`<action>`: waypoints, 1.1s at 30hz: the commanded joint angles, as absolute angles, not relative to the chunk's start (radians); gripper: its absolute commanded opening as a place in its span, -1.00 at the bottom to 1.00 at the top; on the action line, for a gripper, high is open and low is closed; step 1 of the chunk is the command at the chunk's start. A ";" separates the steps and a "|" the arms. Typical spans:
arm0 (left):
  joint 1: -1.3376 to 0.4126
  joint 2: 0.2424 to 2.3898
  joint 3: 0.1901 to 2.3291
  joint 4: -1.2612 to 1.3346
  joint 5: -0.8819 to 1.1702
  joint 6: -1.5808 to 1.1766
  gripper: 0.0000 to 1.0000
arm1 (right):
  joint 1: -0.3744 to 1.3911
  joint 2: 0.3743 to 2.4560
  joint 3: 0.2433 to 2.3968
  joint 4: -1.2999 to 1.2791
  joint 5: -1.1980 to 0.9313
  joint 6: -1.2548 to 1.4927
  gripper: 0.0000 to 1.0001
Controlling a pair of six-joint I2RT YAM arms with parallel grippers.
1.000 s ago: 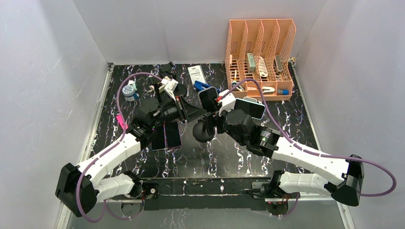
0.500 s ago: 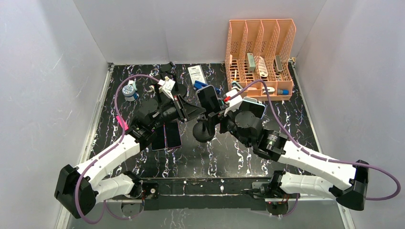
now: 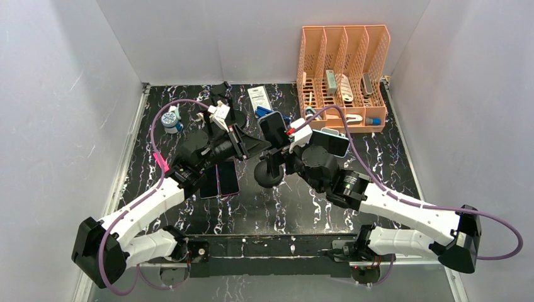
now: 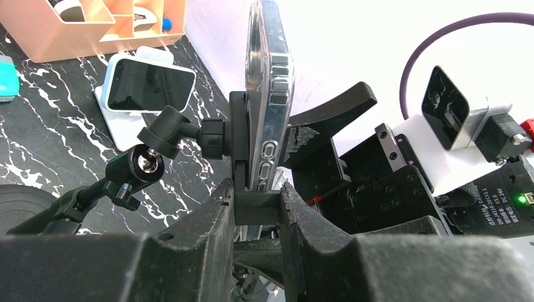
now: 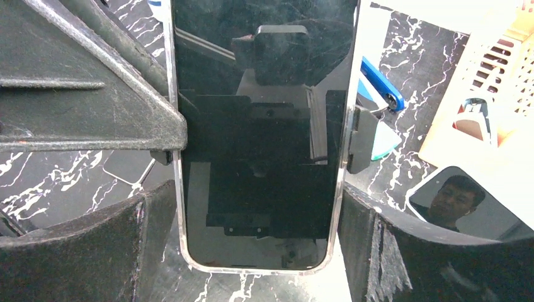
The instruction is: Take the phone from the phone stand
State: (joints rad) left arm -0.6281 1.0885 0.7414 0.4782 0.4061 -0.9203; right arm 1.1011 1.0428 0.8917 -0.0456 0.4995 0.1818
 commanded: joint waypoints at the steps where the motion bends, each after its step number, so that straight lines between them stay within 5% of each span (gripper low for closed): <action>1: -0.630 1.078 0.729 0.450 0.394 -0.930 -1.00 | 1.105 1.050 0.896 0.061 0.534 0.142 0.97; 9: -0.630 1.074 0.730 0.440 0.394 -0.925 -1.00 | 1.104 1.066 0.897 0.084 0.529 0.127 0.79; 15: -0.630 1.066 0.729 0.437 0.396 -0.920 -1.00 | 1.104 1.065 0.902 0.058 0.524 0.133 0.32; 23: -0.630 1.030 0.731 0.414 0.420 -0.873 0.03 | 1.104 1.047 0.913 0.017 0.515 0.133 -0.07; 33: -0.630 1.011 0.740 0.367 0.425 -0.821 0.02 | 1.105 1.057 0.920 0.002 0.500 0.143 -0.14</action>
State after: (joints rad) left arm -0.6281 1.0412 0.7326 0.3809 0.4084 -0.8589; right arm 1.1007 1.0649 0.8875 0.0006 0.5133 0.1387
